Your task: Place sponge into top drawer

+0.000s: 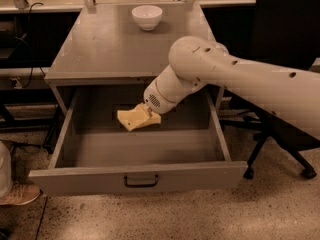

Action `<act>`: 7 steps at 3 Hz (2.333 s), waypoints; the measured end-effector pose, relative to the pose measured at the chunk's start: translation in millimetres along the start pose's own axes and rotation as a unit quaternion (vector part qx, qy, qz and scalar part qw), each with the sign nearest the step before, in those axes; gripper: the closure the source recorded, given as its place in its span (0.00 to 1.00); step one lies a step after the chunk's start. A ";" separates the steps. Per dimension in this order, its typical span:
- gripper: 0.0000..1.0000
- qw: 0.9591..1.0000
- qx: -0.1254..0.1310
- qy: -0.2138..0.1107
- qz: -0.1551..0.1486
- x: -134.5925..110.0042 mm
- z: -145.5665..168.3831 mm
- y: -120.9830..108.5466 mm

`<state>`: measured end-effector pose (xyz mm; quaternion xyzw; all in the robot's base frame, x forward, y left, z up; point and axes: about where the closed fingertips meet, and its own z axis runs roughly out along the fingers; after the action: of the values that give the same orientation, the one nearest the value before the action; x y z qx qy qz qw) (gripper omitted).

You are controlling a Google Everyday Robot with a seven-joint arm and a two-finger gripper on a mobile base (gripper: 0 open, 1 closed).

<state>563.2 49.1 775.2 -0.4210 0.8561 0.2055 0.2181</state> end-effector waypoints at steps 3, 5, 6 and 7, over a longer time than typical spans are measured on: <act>0.96 0.997 0.052 -0.051 0.037 2.9 113.9 -66.4; 0.50 0.994 0.057 -0.090 0.009 -23.4 136.1 -72.4; 0.19 0.994 0.048 -0.096 0.008 -23.9 135.6 -70.0; 0.00 0.994 0.045 -0.096 0.016 -18.5 131.2 -69.8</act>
Offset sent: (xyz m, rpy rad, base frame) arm 0.0796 0.0051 -0.1163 0.0077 -0.0760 -0.1979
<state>656.3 91.9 665.9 -0.3749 0.8463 0.2095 0.3151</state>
